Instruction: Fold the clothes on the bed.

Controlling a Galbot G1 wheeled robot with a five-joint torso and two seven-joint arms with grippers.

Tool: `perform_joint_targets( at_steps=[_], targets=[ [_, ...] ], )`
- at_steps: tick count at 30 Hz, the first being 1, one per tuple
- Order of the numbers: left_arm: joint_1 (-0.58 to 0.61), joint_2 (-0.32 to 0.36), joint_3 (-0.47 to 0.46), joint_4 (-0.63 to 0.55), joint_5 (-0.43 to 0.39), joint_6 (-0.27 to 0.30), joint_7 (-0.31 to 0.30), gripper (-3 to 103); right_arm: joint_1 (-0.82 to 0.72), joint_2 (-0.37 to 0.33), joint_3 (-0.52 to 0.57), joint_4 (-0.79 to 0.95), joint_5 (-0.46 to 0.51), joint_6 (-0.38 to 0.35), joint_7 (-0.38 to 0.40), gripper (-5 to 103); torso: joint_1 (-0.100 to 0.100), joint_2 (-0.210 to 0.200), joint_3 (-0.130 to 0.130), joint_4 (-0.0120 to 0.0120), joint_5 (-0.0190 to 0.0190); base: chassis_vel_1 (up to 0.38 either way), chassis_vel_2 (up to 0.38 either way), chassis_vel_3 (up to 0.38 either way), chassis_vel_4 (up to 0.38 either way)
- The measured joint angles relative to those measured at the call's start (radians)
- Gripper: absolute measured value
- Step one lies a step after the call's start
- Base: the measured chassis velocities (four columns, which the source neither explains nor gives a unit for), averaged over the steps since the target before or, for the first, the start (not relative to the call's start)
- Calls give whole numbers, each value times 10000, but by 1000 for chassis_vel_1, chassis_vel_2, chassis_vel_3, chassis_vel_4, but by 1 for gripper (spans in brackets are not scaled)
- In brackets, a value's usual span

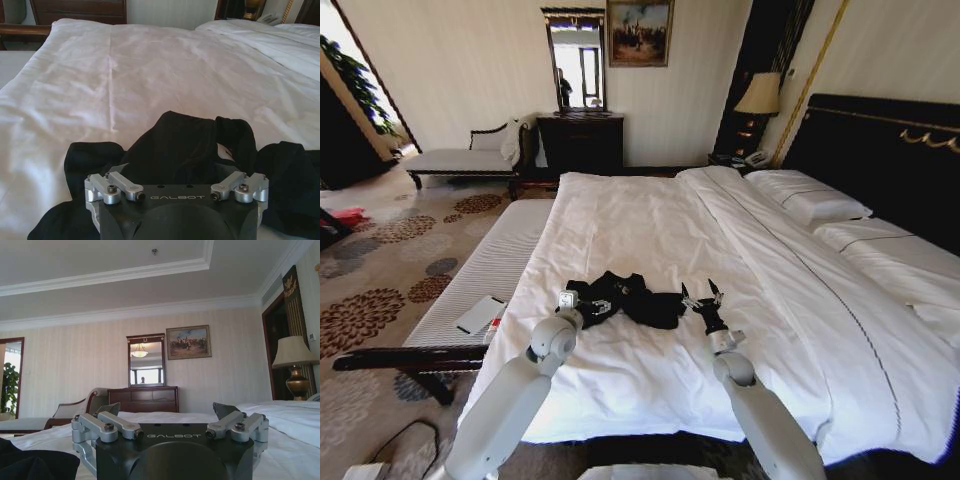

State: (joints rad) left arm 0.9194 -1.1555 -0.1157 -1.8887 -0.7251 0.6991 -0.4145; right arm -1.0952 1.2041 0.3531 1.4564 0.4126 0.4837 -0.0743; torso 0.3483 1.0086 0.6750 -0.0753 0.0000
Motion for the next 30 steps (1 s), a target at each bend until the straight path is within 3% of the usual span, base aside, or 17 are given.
perform_joint_targets(
  at_steps=[2,6,8,9,11,15,22,25,30],
  targets=[
    [-17,-42,-12,19,1,-4,-10,94,-11,-9,22,9,0,9,0,100,0,0,0,0,0,0,0,0,0],
    [-33,-181,-31,92,66,-64,-40,73,-32,-16,56,41,0,23,-2,100,0,0,0,0,1,0,0,0,0],
    [-26,-194,-36,93,66,-70,-41,73,-34,-15,58,48,0,23,-2,100,0,0,0,0,1,0,0,0,0],
    [18,-233,-62,93,62,-79,-41,62,-40,-13,63,61,0,25,-2,100,0,0,0,0,0,0,0,0,0],
    [32,-243,-73,92,57,-80,-41,62,-39,-13,64,64,0,25,-2,100,0,0,0,0,0,0,0,0,0],
    [128,-303,-164,80,24,-94,-42,40,-35,-17,65,70,0,28,3,100,0,0,0,0,0,0,0,0,0],
    [218,-348,-401,18,17,-174,-23,19,-5,2,16,73,-3,29,105,100,0,1,0,0,0,0,0,0,0],
    [250,-301,-871,-146,-134,-197,8,3,58,-20,-92,87,15,24,291,100,0,0,0,1,0,0,0,0,0],
    [162,-282,-1501,-371,-479,-264,16,0,128,-371,-699,391,854,-164,616,100,0,0,0,2,0,0,0,0,0]
  ],
)
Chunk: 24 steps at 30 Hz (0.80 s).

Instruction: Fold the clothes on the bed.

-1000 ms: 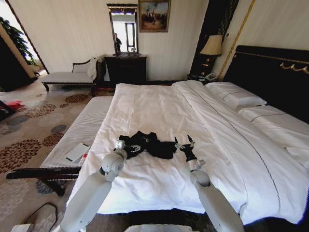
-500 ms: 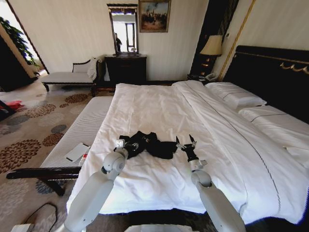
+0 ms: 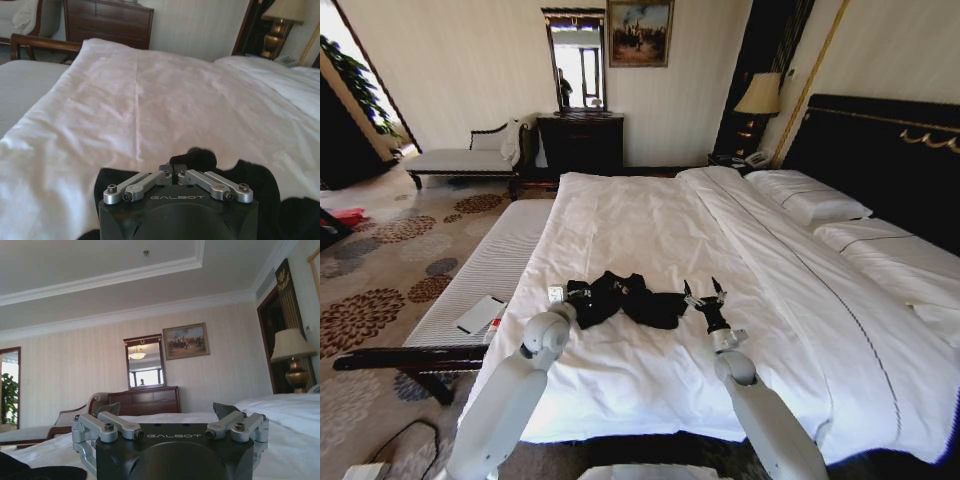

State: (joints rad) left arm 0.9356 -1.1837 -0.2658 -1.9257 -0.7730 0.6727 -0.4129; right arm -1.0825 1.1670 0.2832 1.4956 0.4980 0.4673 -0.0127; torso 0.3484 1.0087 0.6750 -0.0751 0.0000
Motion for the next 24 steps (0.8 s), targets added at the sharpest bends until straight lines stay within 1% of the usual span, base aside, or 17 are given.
perform_joint_targets(
  at_steps=[1,2,3,5,6,7,8,9,11,12,13,17,18,21,22,23,24],
  targets=[
    [-37,-3,-100,-46,-66,-12,5,0,5,-173,-239,143,308,-71,39,100,0,0,0,-1,3,0,0,0,0],
    [-111,-21,-272,-130,-166,-35,27,0,50,-649,-772,521,1062,-246,101,100,0,0,0,-2,3,0,0,0,0],
    [-111,-21,-272,-130,-166,-35,27,0,50,-649,-772,521,1062,-246,101,100,0,0,0,-2,3,0,0,0,0],
    [-182,-60,-458,-244,-239,-97,107,0,242,-1331,-1594,1038,2223,-530,123,100,-1,0,0,-4,-1,0,0,0,0],
    [-190,-89,-567,-318,-248,-140,155,0,400,-1669,-2017,1328,2872,-827,124,100,0,0,0,-4,2,0,0,0,0],
    [-190,-116,-642,-367,-250,-162,176,0,489,-1815,-2196,1480,3148,-1021,134,100,0,0,0,-2,1,0,0,0,0],
    [-190,-116,-642,-367,-250,-162,176,0,489,-1815,-2196,1480,3148,-1021,134,100,0,0,0,-2,1,0,0,0,0],
    [-184,-153,-727,-434,-257,-185,210,0,689,-2067,-2558,1812,3622,-1415,207,100,0,0,0,-2,-3,0,0,0,0],
    [-124,-219,-859,-546,-275,-219,250,0,1002,-2341,-3077,2235,4234,-1913,504,100,0,0,0,-2,0,0,0,0,0],
    [-51,-248,-939,-619,-279,-237,285,0,1364,-2544,-3592,2597,4628,-2264,877,100,0,0,0,-2,-1,0,0,0,0],
    [-51,-248,-939,-619,-279,-237,285,0,1364,-2544,-3592,2597,4628,-2264,877,100,0,0,0,-2,-1,0,0,0,0],
    [191,-241,-1123,-846,-273,-296,362,0,2428,-2795,-4966,3273,5126,-3006,2007,100,0,0,0,0,-2,0,0,0,0],
    [191,-241,-1123,-846,-273,-296,362,0,2428,-2795,-4966,3273,5126,-3006,2007,100,0,0,0,0,-2,0,0,0,0],
    [268,-222,-1287,-996,-274,-307,391,0,3279,-2748,-5999,3665,5485,-3478,2987,100,0,0,0,1,-1,0,0,0,0],
    [263,-224,-1331,-1028,-285,-308,392,0,3521,-2679,-6308,3719,5448,-3572,3233,100,0,0,0,0,-2,0,0,0,0],
    [263,-224,-1331,-1028,-285,-308,392,0,3521,-2679,-6308,3719,5448,-3572,3233,100,0,0,0,0,-2,0,0,0,0],
    [247,-234,-1359,-1044,-300,-308,393,0,3682,-2609,-6555,3729,5335,-3652,3441,100,0,0,1,0,-1,0,0,0,0]
  ],
)
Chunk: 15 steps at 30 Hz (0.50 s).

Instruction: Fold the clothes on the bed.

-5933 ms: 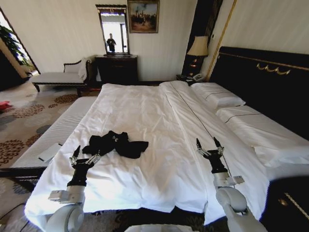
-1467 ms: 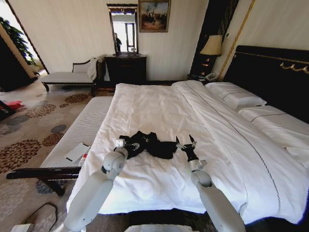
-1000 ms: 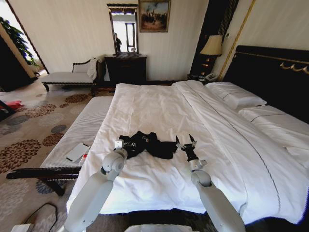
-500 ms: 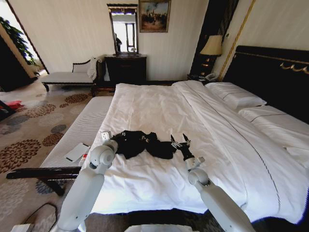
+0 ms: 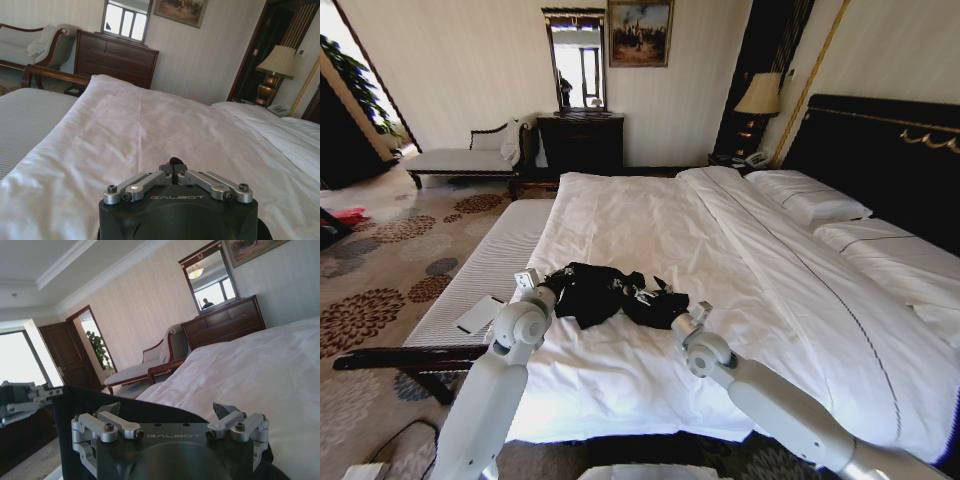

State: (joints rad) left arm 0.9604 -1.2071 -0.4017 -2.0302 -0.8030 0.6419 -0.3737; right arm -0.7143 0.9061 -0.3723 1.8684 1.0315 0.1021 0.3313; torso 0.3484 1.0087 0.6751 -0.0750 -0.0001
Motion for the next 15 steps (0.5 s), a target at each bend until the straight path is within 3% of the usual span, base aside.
perform_joint_targets(
  at_steps=[8,15],
  targets=[
    [-73,-108,-56,-38,-4,0,0,0,827,545,-1463,-289,-836,-610,1277,100,0,0,0,-2,0,0,0,0,0],
    [-81,-184,-56,-37,36,-6,10,0,1127,924,-2142,-830,-1095,-748,1590,100,0,0,0,-3,1,0,0,0,0]
  ],
)
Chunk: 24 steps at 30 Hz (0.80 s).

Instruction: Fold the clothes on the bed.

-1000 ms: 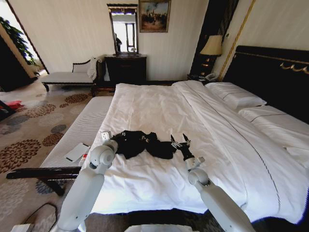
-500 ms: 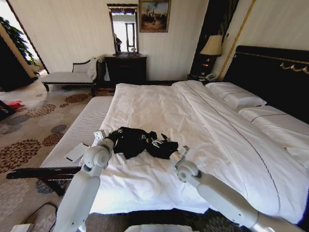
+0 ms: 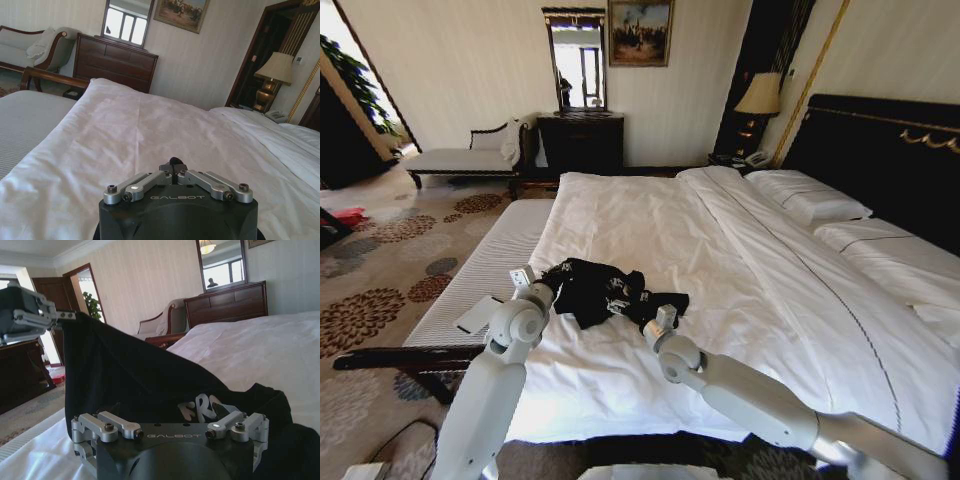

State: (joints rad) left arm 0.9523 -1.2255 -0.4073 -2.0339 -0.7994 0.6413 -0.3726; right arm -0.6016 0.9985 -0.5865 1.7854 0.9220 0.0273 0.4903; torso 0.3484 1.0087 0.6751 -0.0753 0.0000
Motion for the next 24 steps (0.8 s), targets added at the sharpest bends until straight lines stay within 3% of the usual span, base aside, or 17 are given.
perform_joint_targets(
  at_steps=[10,18,19,21,24],
  targets=[
    [49,144,-15,-239,-5,-5,15,0,667,540,-222,-1130,43,-336,690,100,0,0,0,1,0,0,0,0,0],
    [90,209,-59,-304,-6,-5,26,0,768,450,-90,-1085,-214,-557,1170,100,0,0,0,1,0,0,0,0,0],
    [86,221,-69,-302,-7,-6,28,0,797,325,-60,-829,-257,-964,1617,100,0,0,0,1,0,0,0,0,0],
    [85,224,-69,-302,-7,-5,28,0,808,290,-60,-741,-220,-1114,1794,100,0,0,0,0,0,0,0,0,0],
    [106,239,-76,-324,-7,-4,31,0,859,203,-115,-296,403,-1963,2881,100,0,0,-1,-1,0,0,0,0,0]
  ],
)
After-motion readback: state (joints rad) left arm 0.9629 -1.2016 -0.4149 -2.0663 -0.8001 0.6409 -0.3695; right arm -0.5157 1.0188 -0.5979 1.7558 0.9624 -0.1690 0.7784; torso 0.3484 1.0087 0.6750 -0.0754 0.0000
